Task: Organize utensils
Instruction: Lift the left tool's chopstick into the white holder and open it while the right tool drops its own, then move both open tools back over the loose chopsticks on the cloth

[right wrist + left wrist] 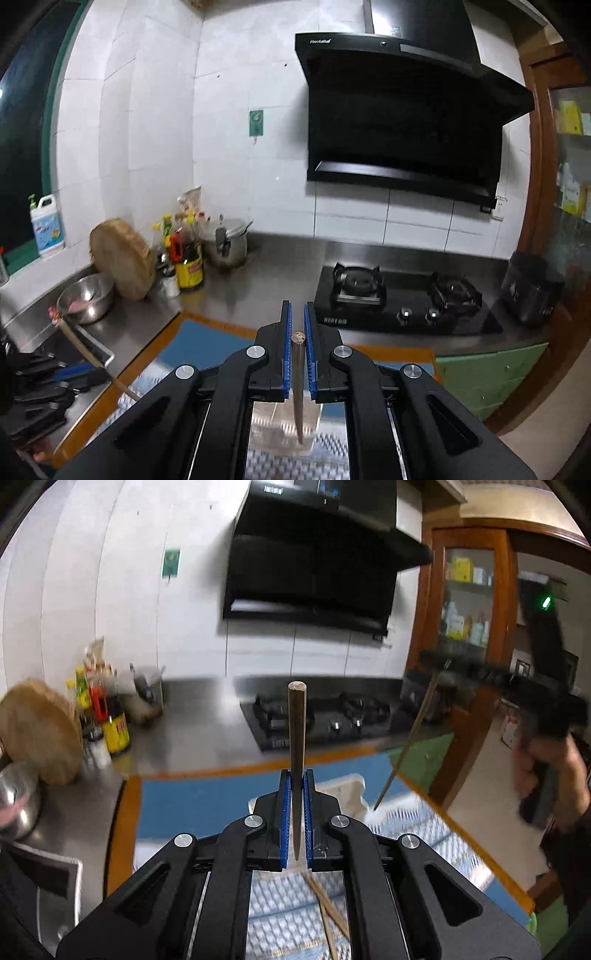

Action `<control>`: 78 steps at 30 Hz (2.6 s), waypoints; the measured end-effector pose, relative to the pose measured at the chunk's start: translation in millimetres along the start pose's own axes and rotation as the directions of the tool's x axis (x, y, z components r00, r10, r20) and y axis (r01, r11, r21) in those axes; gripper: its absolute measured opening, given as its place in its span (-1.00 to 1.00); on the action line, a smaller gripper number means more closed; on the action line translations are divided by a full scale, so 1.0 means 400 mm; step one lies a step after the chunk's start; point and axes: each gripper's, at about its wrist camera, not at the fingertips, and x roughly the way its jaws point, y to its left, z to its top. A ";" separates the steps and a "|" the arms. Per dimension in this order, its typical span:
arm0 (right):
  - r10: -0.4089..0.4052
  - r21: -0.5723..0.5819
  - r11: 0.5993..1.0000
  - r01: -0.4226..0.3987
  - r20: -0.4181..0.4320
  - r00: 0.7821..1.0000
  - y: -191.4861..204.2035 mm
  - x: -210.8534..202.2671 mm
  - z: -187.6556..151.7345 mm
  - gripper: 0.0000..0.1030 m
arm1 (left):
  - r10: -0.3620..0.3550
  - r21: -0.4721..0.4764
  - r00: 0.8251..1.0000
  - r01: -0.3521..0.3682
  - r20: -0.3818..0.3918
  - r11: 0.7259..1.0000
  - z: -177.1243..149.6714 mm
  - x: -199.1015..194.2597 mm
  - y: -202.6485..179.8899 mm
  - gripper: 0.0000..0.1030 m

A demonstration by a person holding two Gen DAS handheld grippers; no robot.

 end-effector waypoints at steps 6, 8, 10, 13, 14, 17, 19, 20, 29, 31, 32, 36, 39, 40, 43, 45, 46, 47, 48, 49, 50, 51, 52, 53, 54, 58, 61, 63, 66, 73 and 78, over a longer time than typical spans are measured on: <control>-0.015 0.019 1.000 0.016 -0.063 0.998 -0.013 0.119 -0.040 -0.87 | 0.046 0.013 0.998 -0.046 0.032 0.999 0.064 0.054 0.003 -0.90; -0.015 0.017 1.000 0.016 -0.095 0.995 -0.017 0.155 -0.077 -0.87 | 0.051 -0.002 0.999 -0.051 0.016 0.999 0.061 0.092 0.012 -0.90; -0.010 0.011 1.000 0.012 -0.123 0.992 -0.018 0.178 -0.107 -0.87 | 0.047 -0.022 0.999 -0.047 -0.002 0.999 0.050 0.127 0.023 -0.90; -0.010 -0.009 1.000 0.009 -0.145 0.989 -0.016 0.193 -0.135 -0.87 | 0.047 -0.040 0.998 -0.049 -0.035 0.998 0.023 0.173 0.039 -0.90; -0.012 -0.020 1.000 0.010 -0.147 0.989 -0.013 0.193 -0.141 -0.86 | 0.042 -0.045 0.998 -0.045 -0.051 0.998 0.012 0.192 0.044 -0.90; -0.008 -0.023 1.000 0.005 -0.146 0.989 -0.013 0.189 -0.149 -0.80 | 0.056 -0.042 0.996 -0.059 -0.076 0.997 -0.007 0.223 0.052 -0.89; -0.009 -0.025 1.000 0.005 -0.141 0.990 -0.012 0.179 -0.151 -0.67 | 0.068 -0.038 0.994 -0.071 -0.086 0.997 -0.015 0.234 0.053 -0.89; -0.010 -0.029 1.000 0.006 -0.137 0.991 -0.012 0.173 -0.150 -0.58 | 0.068 -0.038 0.994 -0.071 -0.090 0.997 -0.017 0.239 0.055 -0.89; -0.015 -0.070 0.998 0.007 -0.116 0.993 0.002 0.016 -0.206 -0.26 | 0.101 -0.034 0.993 -0.103 -0.061 0.994 -0.008 0.182 0.051 -0.86; -0.006 -0.066 0.998 -0.003 -0.138 0.990 0.007 -0.023 -0.248 -0.25 | 0.103 -0.029 0.994 -0.105 -0.046 0.994 -0.015 0.143 0.049 -0.85; -0.001 -0.062 0.998 -0.008 -0.152 0.988 0.012 -0.046 -0.279 -0.25 | 0.102 -0.027 0.994 -0.103 -0.041 0.994 -0.021 0.125 0.046 -0.85; 0.038 -0.032 0.998 -0.047 -0.230 0.972 0.034 -0.099 -0.400 -0.25 | 0.105 -0.014 0.994 -0.106 -0.037 0.994 -0.072 0.043 0.030 -0.85; 0.054 -0.019 0.998 -0.063 -0.304 0.951 0.064 -0.131 -0.524 -0.25 | 0.099 -0.013 0.994 -0.099 -0.042 0.995 -0.130 -0.016 0.020 -0.84; 0.055 -0.016 0.998 -0.064 -0.320 0.946 0.074 -0.138 -0.554 -0.25 | 0.094 -0.017 0.995 -0.095 -0.045 0.995 -0.155 -0.035 0.018 -0.84; 0.078 0.025 0.997 -0.074 -0.373 0.925 0.093 -0.164 -0.654 -0.29 | 0.084 -0.028 0.994 -0.086 -0.063 0.996 -0.227 -0.079 0.016 -0.84; 0.083 0.046 0.996 -0.070 -0.404 0.911 0.110 -0.183 -0.722 -0.32 | 0.078 -0.034 0.994 -0.080 -0.074 0.996 -0.276 -0.102 0.012 -0.84; 0.081 0.052 0.997 -0.065 -0.411 0.908 0.119 -0.188 -0.743 -0.35 | 0.076 -0.039 0.994 -0.080 -0.078 0.996 -0.297 -0.112 0.011 -0.84; 0.081 0.066 0.996 -0.059 -0.422 0.903 0.128 -0.195 -0.771 -0.36 | 0.073 -0.043 0.994 -0.076 -0.082 0.996 -0.318 -0.119 0.009 -0.84; 0.082 0.073 0.996 -0.056 -0.428 0.900 0.133 -0.199 -0.787 -0.37 | 0.072 -0.048 0.994 -0.076 -0.086 0.996 -0.333 -0.124 0.009 -0.84; 0.078 0.080 0.996 -0.048 -0.432 0.898 0.141 -0.207 -0.807 -0.37 | 0.076 -0.057 0.993 -0.081 -0.090 0.995 -0.355 -0.132 0.009 -0.84; 0.080 0.091 0.995 -0.044 -0.439 0.895 0.149 -0.212 -0.829 -0.37 | 0.074 -0.065 0.993 -0.080 -0.093 0.995 -0.376 -0.138 0.010 -0.84; 0.083 0.096 0.994 -0.045 -0.446 0.891 0.154 -0.218 -0.844 -0.38 | 0.069 -0.073 0.993 -0.077 -0.098 0.994 -0.396 -0.143 0.011 -0.84; 0.075 0.094 0.995 -0.035 -0.453 0.888 0.163 -0.221 -0.864 -0.38 | 0.065 -0.081 0.992 -0.074 -0.106 0.994 -0.409 -0.143 0.013 -0.84; 0.067 0.092 0.995 -0.027 -0.461 0.885 0.172 -0.221 -0.882 -0.38 | 0.058 -0.092 0.991 -0.069 -0.119 0.993 -0.427 -0.142 0.014 -0.84; 0.068 0.094 0.995 -0.027 -0.468 0.881 0.177 -0.219 -0.893 -0.41 | 0.049 -0.099 0.990 -0.062 -0.131 0.993 -0.444 -0.141 0.015 -0.84; 0.058 0.099 0.995 -0.010 -0.491 0.869 0.191 -0.208 -0.929 -0.49 | 0.019 -0.125 0.983 -0.042 -0.180 0.991 -0.513 -0.129 0.006 -0.84; 0.056 0.101 0.995 -0.006 -0.498 0.865 0.190 -0.206 -0.940 -0.49 | -0.002 -0.132 0.977 -0.026 -0.213 0.991 -0.552 -0.119 -0.008 -0.84; 0.046 0.092 0.996 0.000 -0.498 0.866 0.188 -0.207 -0.942 -0.55 | -0.019 -0.138 0.972 -0.014 -0.235 0.990 -0.580 -0.112 -0.019 -0.84; 0.026 0.084 0.996 0.019 -0.499 0.866 0.181 -0.209 -0.946 -0.59 | -0.043 -0.140 0.963 0.006 -0.266 0.990 -0.612 -0.096 -0.041 -0.84; 0.005 0.073 0.997 0.036 -0.496 0.868 0.185 -0.210 -0.946 -0.63 | -0.105 -0.139 0.935 0.060 -0.338 0.988 -0.670 -0.040 -0.105 -0.84; -0.001 0.074 0.996 0.044 -0.492 0.871 0.173 -0.207 -0.947 -0.68 | -0.131 -0.154 0.927 0.081 -0.351 0.985 -0.675 -0.017 -0.130 -0.84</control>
